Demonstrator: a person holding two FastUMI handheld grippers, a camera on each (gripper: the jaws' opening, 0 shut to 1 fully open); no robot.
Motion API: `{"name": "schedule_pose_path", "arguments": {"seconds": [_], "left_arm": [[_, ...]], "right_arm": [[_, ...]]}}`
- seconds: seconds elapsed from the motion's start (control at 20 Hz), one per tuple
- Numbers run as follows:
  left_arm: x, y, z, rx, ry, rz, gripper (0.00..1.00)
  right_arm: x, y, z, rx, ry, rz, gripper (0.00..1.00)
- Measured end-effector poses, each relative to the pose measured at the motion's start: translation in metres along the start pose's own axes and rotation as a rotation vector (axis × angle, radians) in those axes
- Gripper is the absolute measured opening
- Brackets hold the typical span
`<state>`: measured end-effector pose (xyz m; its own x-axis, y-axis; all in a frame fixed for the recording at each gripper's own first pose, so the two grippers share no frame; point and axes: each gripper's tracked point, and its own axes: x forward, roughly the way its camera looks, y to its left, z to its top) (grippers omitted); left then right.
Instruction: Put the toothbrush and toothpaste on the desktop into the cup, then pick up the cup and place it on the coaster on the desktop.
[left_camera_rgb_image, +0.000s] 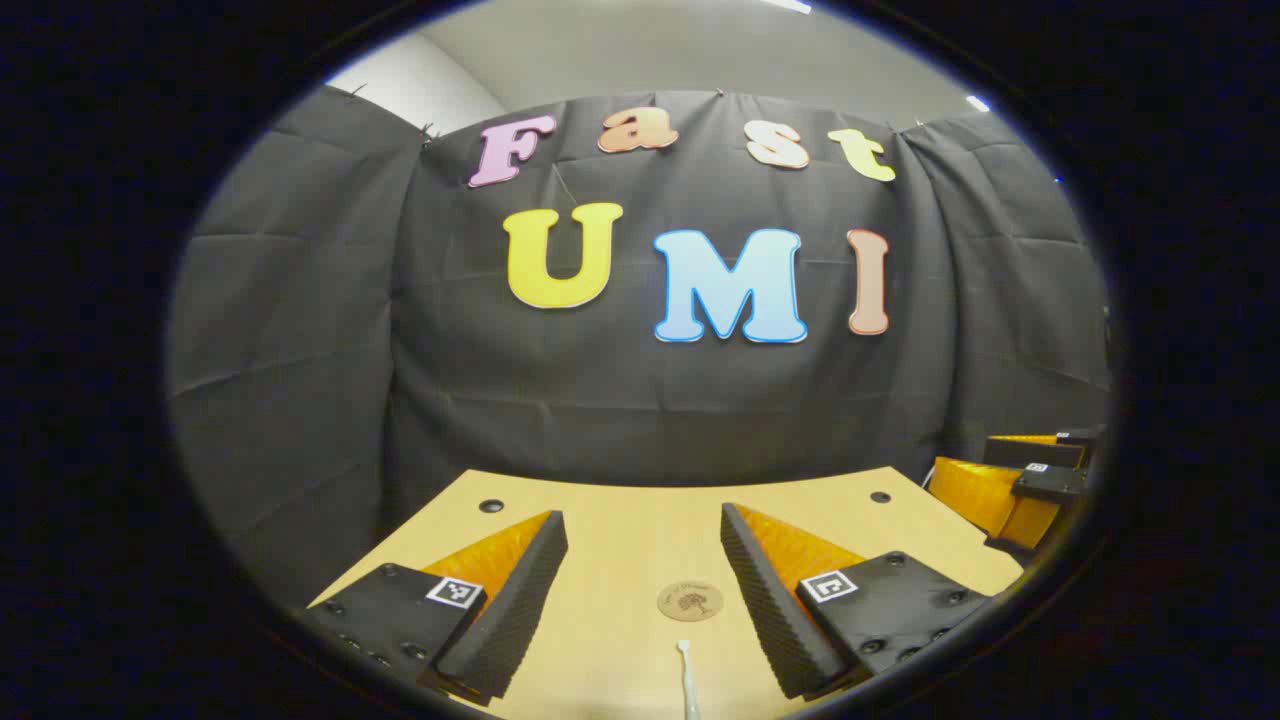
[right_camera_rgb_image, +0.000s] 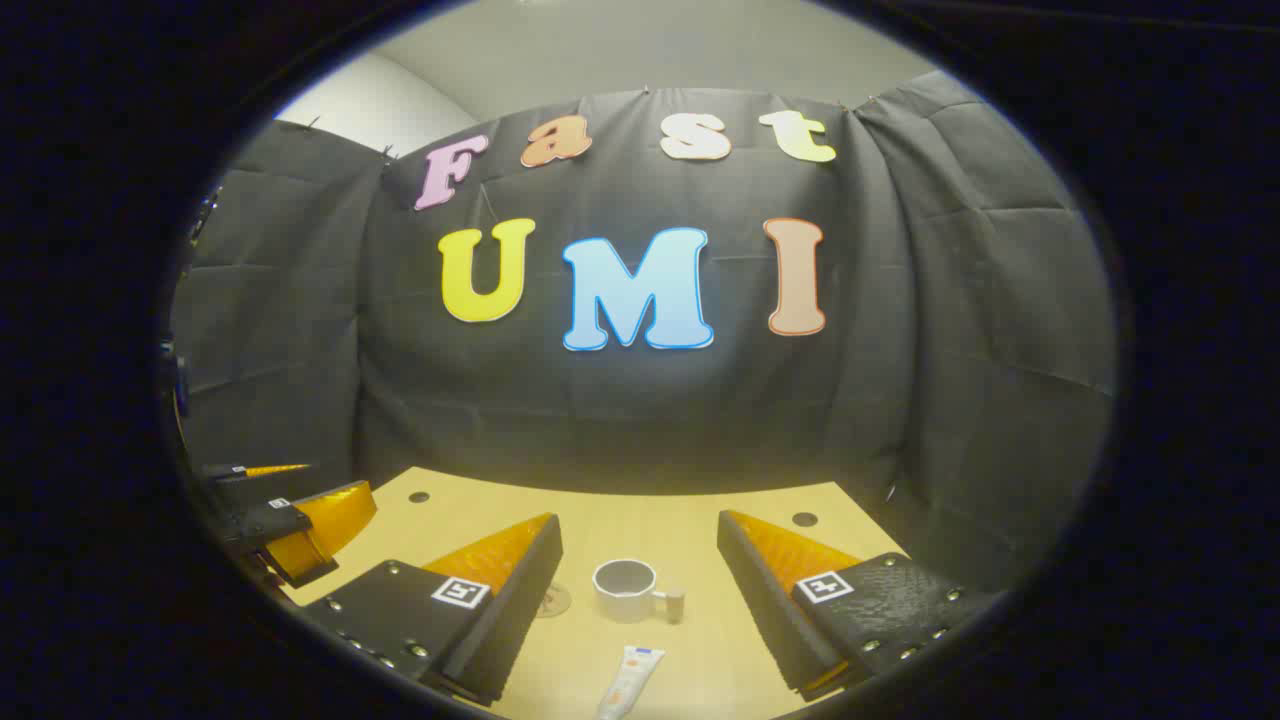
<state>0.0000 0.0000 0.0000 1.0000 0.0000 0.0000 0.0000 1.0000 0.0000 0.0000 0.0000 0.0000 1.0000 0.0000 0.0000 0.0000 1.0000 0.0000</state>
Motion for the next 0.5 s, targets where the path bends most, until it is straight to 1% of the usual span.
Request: {"name": "schedule_pose_path", "arguments": {"seconds": [0.05,0.2,0.5], "left_arm": [[-0.0004,-0.0009,0.0021,0.002,-0.006,0.000,0.99],[0.0029,0.0001,0.0064,0.012,-0.017,0.000,0.99],[0.0082,-0.0016,0.0050,-0.008,-0.011,-0.010,0.99]], "right_arm": [[0.0005,0.0007,0.0011,0.001,-0.005,0.001,0.95],[0.0038,0.0033,0.0055,-0.012,-0.020,0.003,0.95],[0.0068,0.0086,0.0006,-0.035,-0.002,0.018,0.95]]}}
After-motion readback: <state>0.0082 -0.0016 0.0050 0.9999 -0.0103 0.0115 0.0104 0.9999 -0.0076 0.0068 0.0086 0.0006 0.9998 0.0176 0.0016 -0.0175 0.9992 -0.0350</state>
